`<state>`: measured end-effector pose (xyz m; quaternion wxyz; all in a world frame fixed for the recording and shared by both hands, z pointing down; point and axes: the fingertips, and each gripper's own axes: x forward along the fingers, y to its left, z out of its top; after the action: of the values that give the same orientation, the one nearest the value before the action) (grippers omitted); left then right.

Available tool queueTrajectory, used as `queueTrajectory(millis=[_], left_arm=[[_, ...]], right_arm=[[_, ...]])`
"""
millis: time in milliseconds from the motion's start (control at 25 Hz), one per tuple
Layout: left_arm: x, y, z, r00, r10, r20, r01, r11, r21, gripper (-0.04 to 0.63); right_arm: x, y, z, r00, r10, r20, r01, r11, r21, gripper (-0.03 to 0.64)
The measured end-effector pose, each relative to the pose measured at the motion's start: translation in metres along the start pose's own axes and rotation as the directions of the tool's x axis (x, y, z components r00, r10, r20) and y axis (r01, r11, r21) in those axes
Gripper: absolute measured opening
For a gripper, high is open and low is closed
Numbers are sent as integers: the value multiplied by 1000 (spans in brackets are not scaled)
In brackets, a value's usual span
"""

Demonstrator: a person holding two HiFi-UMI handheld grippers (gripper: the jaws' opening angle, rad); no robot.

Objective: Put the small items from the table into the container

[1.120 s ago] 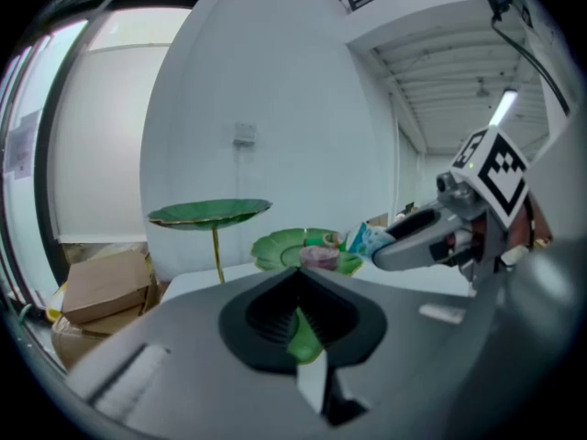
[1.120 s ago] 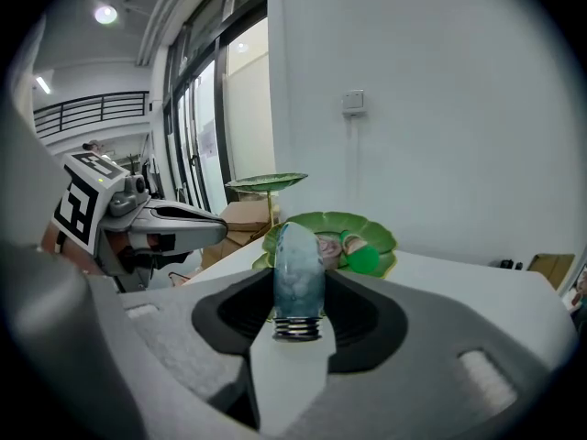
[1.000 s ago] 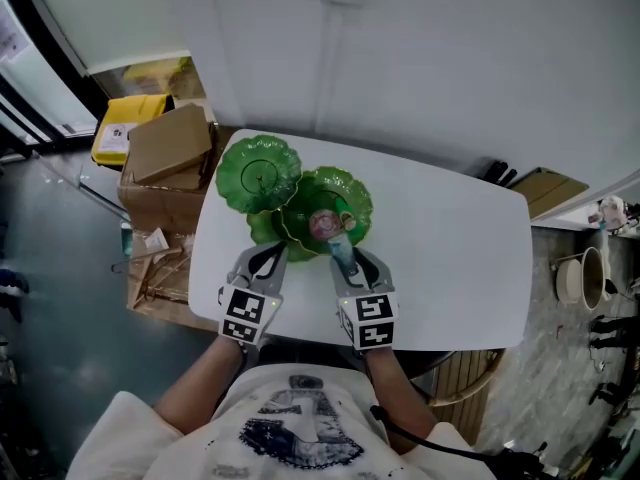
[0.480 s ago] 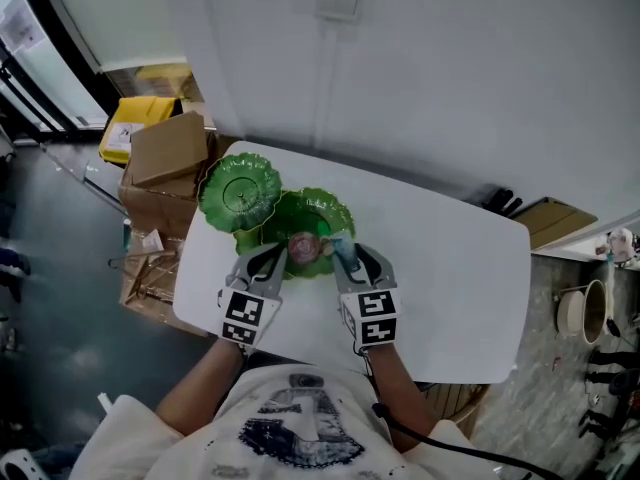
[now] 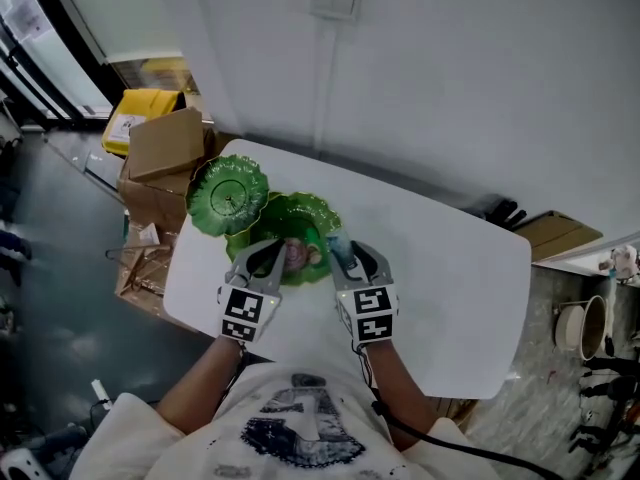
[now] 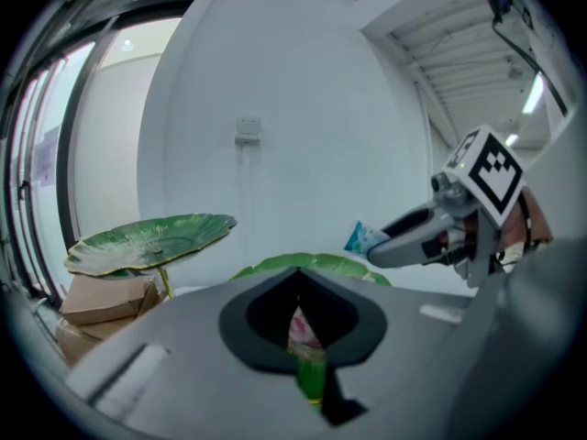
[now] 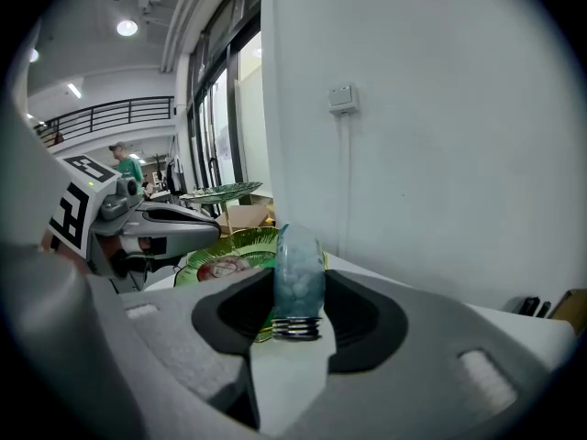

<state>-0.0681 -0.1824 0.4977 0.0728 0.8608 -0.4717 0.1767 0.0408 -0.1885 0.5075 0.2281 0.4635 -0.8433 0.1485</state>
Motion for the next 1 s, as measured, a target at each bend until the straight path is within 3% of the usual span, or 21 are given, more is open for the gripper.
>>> queueTrajectory(millis=[600, 1000], left_arm=[[9, 3, 5, 1000, 29, -11, -29, 1000, -7, -11], [11, 5, 0, 999, 30, -19, -31, 999, -12, -11]], right_arm=[[25, 2, 4, 998, 51, -23, -51, 998, -31, 170], [37, 5, 0, 997, 38, -69, -45, 993, -112, 172]])
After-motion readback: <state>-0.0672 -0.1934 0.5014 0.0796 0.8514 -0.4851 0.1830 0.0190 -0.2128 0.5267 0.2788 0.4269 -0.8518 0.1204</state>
